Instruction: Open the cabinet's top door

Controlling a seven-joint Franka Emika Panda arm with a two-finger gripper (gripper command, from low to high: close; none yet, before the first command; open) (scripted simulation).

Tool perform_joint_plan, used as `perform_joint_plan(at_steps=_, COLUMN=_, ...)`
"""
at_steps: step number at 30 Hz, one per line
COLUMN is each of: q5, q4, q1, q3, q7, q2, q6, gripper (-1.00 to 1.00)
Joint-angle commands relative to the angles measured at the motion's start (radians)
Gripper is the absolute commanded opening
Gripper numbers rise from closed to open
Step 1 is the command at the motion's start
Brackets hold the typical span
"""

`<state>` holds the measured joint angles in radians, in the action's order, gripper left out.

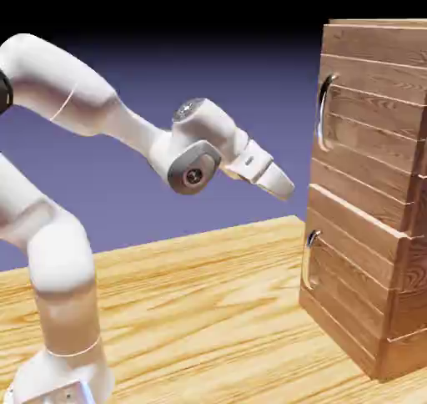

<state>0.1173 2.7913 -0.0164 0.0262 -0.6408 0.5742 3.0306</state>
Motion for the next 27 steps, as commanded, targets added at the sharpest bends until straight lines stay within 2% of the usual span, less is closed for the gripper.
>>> perform_joint_plan(at_steps=1, q5=0.044, q4=-0.007, q1=-0.011, q3=0.010, q7=0.037, q2=0.002, q6=-0.002, gripper=0.00)
perform_joint_plan(at_steps=27, q5=1.174, q4=-0.187, q1=-0.284, q3=0.263, q7=1.003, q2=0.042, q6=-0.065, gripper=0.00)
